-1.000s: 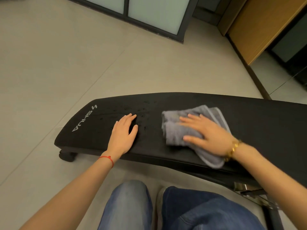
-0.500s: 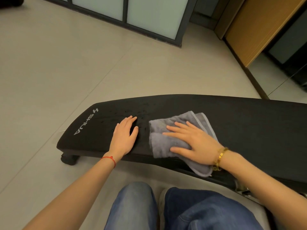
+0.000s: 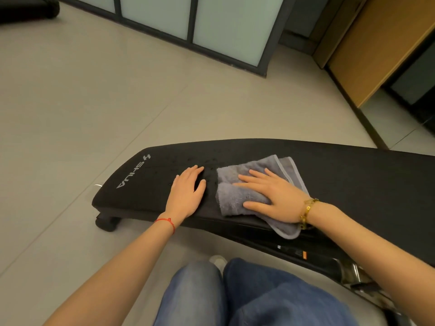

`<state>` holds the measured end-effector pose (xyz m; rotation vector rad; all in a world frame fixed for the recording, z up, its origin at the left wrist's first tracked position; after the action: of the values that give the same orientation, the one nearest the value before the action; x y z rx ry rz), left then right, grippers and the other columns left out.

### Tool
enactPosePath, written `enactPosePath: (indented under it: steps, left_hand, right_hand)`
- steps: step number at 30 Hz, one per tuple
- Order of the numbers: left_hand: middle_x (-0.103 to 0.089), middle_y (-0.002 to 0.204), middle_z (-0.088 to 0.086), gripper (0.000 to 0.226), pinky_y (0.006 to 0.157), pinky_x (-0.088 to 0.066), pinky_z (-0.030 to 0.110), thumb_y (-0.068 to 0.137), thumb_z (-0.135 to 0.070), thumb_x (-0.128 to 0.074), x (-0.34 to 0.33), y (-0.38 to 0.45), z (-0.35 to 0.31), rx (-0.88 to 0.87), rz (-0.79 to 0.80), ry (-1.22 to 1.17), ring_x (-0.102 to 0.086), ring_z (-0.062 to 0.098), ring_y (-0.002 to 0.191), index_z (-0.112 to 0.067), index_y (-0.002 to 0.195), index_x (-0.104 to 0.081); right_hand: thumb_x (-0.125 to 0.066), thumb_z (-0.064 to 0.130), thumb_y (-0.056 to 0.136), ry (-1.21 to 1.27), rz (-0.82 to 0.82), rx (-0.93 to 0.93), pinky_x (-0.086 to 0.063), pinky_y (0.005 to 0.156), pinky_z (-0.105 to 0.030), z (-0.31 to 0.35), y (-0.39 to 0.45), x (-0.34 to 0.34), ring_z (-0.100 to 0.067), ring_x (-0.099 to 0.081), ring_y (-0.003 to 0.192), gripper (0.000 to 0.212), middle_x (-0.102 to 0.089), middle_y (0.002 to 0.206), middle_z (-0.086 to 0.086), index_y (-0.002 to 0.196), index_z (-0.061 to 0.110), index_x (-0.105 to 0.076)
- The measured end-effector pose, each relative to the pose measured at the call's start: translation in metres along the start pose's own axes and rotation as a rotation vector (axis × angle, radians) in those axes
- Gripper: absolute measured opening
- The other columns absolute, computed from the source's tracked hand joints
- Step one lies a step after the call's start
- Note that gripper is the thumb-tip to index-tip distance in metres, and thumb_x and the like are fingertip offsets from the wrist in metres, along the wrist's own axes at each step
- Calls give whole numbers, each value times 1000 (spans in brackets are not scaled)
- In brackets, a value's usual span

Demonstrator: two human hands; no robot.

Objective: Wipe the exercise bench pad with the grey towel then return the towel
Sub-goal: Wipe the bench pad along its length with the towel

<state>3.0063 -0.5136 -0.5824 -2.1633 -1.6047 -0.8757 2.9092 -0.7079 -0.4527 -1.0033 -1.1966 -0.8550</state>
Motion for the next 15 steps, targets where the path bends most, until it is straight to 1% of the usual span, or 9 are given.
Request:
enactPosePath:
  steps: [1,3,6,8,10,13,15]
  left_hand:
    - [-33,157,-4,48,124,-12,42,102,-36,-39,0,0,1,-1,0,-3,-22,14,148,-25,148,-39]
    - [-33,157,-4,48,124,-13,42,101,-38,-39,0,2,3,-6,13,-16,-22,13,148,-25,148,-39]
    - [-33,157,-5,50,123,-17,42,100,-42,-40,4,4,14,6,12,-10,-22,12,148,-26,148,-39]
    - [-34,157,-5,51,123,-19,42,100,-42,-41,12,4,30,45,-20,0,-23,12,148,-26,148,-39]
    - [-34,157,-4,51,122,-19,42,100,-41,-41,21,6,50,89,-58,15,-23,13,148,-26,148,-38]
    - [-34,157,-4,51,123,-18,43,100,-42,-41,29,9,76,130,-65,52,-23,13,148,-27,148,-38]
    - [-34,157,-4,51,123,-18,43,100,-42,-41,28,10,85,146,-56,45,-23,14,148,-27,148,-38]
  right_hand:
    - [-35,64,90,16,24,9,5,119,-29,-4,0,4,1,-4,143,59,-18,152,25,145,44,-27]
    - [-34,64,88,24,26,-33,2,120,-31,-24,20,10,-3,-8,145,62,-21,154,21,146,41,-29]
    - [-36,59,92,-51,18,-244,-2,121,-41,-65,78,14,-17,-12,148,62,-23,158,9,148,32,-29]
    - [-33,57,95,-137,27,-329,-1,121,-45,-73,115,6,-22,-10,148,61,-20,159,4,149,30,-27]
    - [-33,56,96,-156,42,-281,0,121,-44,-59,130,-5,-23,-10,148,59,-20,159,4,149,30,-27]
    - [-33,61,92,-105,21,-41,1,120,-39,-15,102,-16,-16,-11,148,60,-23,157,10,147,36,-29]
    - [-28,66,88,-48,15,104,3,120,-34,10,69,-18,-7,-6,146,63,-19,155,19,146,42,-29]
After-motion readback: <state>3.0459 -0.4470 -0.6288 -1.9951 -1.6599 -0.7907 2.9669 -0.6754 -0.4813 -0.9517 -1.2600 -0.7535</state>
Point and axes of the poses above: each hand's wrist, its own y-axis towards the middle knuckle, its own x-axis out of the back of the hand, z = x × y, the point moved 3 cm from there along y, towards the middle knuckle
